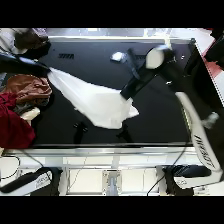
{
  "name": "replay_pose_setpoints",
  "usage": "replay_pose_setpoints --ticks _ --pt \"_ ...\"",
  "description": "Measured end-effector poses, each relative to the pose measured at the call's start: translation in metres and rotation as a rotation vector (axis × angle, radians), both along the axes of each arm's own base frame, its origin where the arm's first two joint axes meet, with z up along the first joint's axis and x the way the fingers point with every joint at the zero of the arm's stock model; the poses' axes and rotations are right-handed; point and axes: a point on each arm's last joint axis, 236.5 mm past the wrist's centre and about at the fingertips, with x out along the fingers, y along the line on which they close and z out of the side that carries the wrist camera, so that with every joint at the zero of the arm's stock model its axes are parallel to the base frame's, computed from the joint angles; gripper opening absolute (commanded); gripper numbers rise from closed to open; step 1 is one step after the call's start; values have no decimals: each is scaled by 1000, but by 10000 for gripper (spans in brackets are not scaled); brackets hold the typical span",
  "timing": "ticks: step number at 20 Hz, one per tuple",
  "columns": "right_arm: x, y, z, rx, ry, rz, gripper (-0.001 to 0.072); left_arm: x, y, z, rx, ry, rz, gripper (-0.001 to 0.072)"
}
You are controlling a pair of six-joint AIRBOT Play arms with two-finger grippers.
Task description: Fold the shirts.
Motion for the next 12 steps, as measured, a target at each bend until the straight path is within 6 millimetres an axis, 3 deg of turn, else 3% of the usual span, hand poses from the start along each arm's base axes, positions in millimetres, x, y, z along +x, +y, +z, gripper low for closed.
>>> replay_pose_setpoints --ticks 2,4,6,7,9,11,12 --pt "-8 -9 80 90 -196 -17 16 -32 -12 81 -45 -223 -1 13" --pt "-23 -19 163 220 -424 -47 16 -78 -27 152 -118 -421 -7 13" --pt "-48 -34 235 347 -627 -73 16 -127 -38 203 -173 -579 -23 13" --pt "-59 -41 261 392 -699 -82 16 -147 -41 220 -193 -633 -25 13" --pt "-77 -54 295 450 -801 -100 16 -175 -41 235 -231 -674 -1 13" --pt "-79 -60 304 463 -842 -118 16 -179 -36 211 -249 -570 48 13" --pt "-72 -61 299 448 -842 -130 16 -173 -31 185 -246 -473 82 13"
